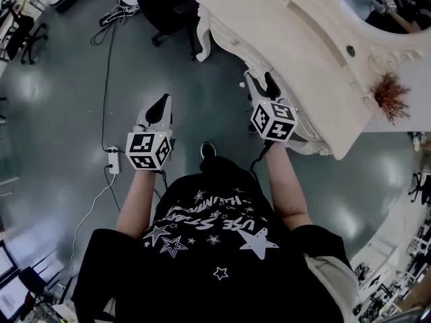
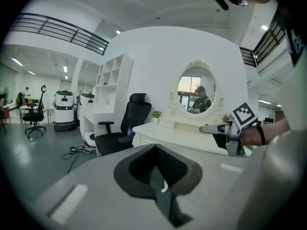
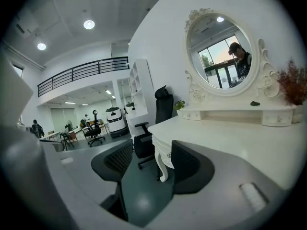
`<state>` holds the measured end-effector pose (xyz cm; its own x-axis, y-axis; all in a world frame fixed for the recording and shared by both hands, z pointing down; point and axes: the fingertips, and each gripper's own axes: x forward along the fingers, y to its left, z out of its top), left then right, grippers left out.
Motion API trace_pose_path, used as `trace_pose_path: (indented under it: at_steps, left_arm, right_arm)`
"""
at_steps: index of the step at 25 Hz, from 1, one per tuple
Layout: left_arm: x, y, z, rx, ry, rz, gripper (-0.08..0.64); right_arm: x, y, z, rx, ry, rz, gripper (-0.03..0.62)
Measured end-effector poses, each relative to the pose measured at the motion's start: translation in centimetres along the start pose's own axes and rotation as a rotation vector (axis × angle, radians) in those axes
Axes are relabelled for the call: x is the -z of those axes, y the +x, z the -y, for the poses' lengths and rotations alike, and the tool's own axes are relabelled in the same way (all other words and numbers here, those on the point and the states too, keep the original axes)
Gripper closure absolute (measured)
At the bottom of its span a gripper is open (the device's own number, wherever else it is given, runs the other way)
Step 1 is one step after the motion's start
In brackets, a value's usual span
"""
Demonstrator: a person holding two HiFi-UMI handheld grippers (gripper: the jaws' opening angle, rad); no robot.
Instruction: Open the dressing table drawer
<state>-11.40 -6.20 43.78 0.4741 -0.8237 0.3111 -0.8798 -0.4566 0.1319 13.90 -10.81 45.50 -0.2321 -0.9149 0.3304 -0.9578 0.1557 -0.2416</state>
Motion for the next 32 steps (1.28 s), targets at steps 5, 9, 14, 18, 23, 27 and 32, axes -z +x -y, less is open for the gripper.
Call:
trace_pose_path:
  at_steps: [5,9,14,18,23,27,32]
  left_arm:
    - [-1.9,4.7,-0.4,0.025,0.022,-0.004,0.558]
    - [-3.2,7.8,-1.2,0.045,0.033,-0.006,0.558]
    - [-5.2,12.4,-2.2,0.1,0.059,-0.002,0.558]
    - [-7.4,17.0,-3.2,0.163,0.078,0.0,0.558]
    - [-9.4,23.8,-5.5,0.25,0.085,0.002,0.558]
    - [-10.8,30.7,-6.8,0.358,0.092,-0.035,0.558]
    - [-13.0,37.9,-7.7,0.497,0.125,-0.08,0.558]
  right_arm:
    - [-1.0,3.3,2.0,0.007,0.025,-0.002,0.323]
    - [-1.9,5.1,3.4,0.028,0.044,0.007,0.327]
    - [-2.8,7.2,5.4,0.079,0.065,0.018,0.33]
    - [-4.2,9.2,7.0,0.139,0.08,0.032,0.331]
    - [-5.5,12.9,8.6,0.229,0.091,0.036,0.331]
    - [-6.8,16.5,10.5,0.331,0.118,0.045,0.331]
    - [-8.5,21.0,11.7,0.447,0.171,0.054,0.331]
